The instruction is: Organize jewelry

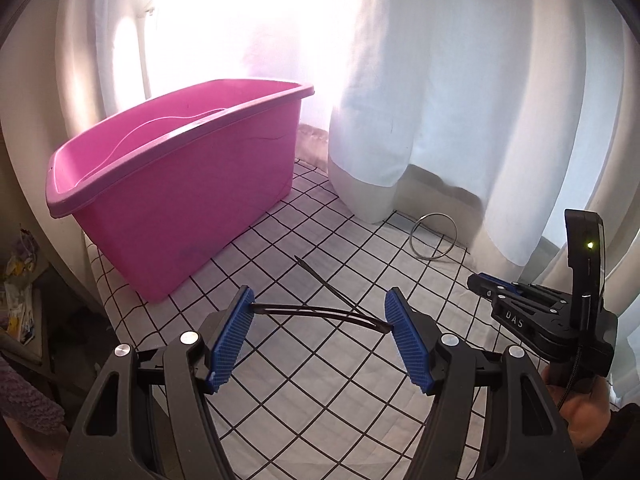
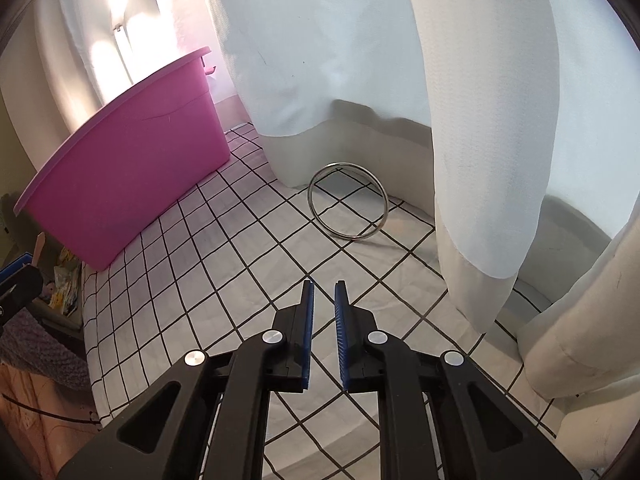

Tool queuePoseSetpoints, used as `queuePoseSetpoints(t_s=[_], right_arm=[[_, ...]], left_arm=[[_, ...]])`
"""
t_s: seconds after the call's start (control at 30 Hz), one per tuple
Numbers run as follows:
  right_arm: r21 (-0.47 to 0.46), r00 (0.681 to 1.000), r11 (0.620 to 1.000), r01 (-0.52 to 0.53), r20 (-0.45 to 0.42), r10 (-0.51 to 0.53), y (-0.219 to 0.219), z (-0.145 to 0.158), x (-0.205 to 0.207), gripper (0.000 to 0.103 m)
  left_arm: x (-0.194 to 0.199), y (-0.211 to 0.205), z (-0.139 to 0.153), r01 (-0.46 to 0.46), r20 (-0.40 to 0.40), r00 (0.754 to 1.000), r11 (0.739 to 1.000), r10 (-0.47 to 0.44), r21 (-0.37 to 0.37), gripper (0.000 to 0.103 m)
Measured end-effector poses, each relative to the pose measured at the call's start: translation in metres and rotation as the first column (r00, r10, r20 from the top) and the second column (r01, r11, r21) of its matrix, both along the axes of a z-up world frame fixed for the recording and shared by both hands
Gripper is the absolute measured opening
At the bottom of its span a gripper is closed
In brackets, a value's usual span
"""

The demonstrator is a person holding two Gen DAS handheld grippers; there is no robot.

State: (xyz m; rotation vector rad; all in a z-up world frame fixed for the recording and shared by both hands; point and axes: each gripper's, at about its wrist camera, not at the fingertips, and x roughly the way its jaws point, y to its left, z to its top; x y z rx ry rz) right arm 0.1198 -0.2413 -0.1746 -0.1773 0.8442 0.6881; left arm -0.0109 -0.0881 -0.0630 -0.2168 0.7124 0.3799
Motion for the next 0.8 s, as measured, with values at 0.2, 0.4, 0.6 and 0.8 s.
queuePoseSetpoints(t_s=[0.2,0.4,0.6,0.8], right_arm=[[0.019,1.0,1.0,0.005,-0.031,-0.005,0.0,-0.009,0.005,0.016],[0.055,0.998,0.997,0.053,-0.044,-0.051,0.01,-0.011,0.014,0.056],[0.046,0.991,0.992,0.116,-0.066,-0.113,0.029,-0.016,0.031,0.063],[0.004,0.982,0.983,0.184,-0.05,-0.184,0.063,-0.022,0.05,0.065]], left_arm=[[-0.003,-0.002,-0.004,0.004,-0.009,1.0,1.0,-0.004,-0.011,0.066],[-0.005,0.002,-0.006,0.008,-0.017,1.0,1.0,-0.008,-0.019,0.066],[-0.002,0.013,-0.002,0.032,-0.015,0.999,0.999,-0.032,-0.005,0.066],[0.016,0.036,0.004,0.109,-0.003,0.994,0.994,-0.109,-0.017,0.066]])
